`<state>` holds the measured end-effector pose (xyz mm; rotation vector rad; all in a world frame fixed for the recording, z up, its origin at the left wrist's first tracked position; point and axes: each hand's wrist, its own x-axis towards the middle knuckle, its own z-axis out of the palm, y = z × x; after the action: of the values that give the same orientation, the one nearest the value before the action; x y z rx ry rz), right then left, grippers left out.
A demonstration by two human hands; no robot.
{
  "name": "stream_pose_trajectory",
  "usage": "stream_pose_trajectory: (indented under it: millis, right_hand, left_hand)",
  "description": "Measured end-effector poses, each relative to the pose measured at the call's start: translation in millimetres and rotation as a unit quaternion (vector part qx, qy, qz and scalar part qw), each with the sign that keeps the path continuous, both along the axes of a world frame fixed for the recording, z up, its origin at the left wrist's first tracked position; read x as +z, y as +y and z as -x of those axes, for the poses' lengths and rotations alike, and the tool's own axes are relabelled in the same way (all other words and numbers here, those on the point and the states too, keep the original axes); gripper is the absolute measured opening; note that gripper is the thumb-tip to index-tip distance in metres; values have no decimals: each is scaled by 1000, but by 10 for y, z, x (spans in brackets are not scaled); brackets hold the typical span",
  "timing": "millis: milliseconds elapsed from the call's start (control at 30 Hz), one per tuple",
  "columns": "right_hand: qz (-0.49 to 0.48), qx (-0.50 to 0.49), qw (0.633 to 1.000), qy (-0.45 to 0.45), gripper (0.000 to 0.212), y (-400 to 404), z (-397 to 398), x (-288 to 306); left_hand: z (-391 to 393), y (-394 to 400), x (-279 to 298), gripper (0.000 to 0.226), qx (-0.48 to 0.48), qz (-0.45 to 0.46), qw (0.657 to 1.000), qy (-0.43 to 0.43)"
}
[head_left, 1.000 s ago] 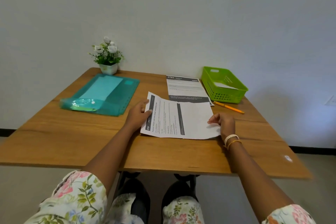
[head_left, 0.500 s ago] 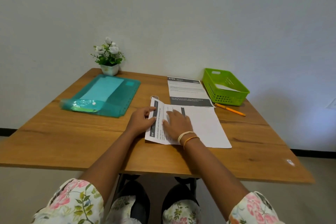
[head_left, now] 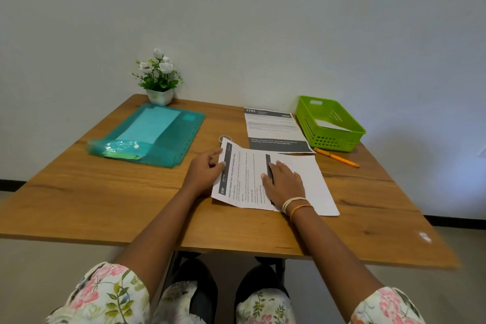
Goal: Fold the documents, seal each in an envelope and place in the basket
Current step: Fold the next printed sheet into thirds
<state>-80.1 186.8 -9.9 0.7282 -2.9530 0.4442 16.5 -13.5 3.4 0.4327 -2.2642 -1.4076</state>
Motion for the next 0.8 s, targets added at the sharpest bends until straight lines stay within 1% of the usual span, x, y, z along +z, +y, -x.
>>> stream_pose_trajectory:
  millis: [67, 167, 267, 300, 333, 400, 500, 600, 667, 733, 800]
  right_hand:
    - [2, 7, 1000, 4, 54, -42, -44, -8]
    - [15, 17, 1000, 6, 54, -106, -89, -15]
    - [18, 29, 999, 8, 55, -148, -116, -14]
    - [22, 29, 999, 9, 55, -158, -121, -10]
    - [28, 29, 999, 11, 54, -164, -124, -1]
    - [44, 30, 999, 12, 50, -166, -123, 7]
    - [114, 25, 993, 17, 38, -134, -122, 37]
    - [226, 1, 974, -15, 33, -98, -163, 114]
    - [275, -5, 961, -32, 33, -76, -190, 167]
    - [277, 16, 960, -21, 32, -52, -223, 201]
    - [235, 81, 969, -9, 34, -36, -280, 207]
  left_hand:
    - [-25, 33, -3, 38, 2, -36, 999, 22]
    - [-3, 109, 21, 36, 31, -62, 997, 41]
    - [13, 207, 30, 32, 31, -156, 985, 73]
    - [7, 214, 28, 32, 33, -152, 985, 67]
    - [-3, 216, 25, 32, 32, -121, 991, 50]
    - [-14, 199, -4, 33, 17, -20, 1000, 12]
    - [-31, 224, -3, 27, -19, 85, 995, -44]
    - [-32, 250, -13, 24, -41, 240, 968, -67]
    - [-28, 268, -27, 28, -39, 308, 948, -66]
    - [-15, 289, -35, 31, -26, 340, 938, -68]
    - [4, 299, -50, 33, -7, 368, 927, -78]
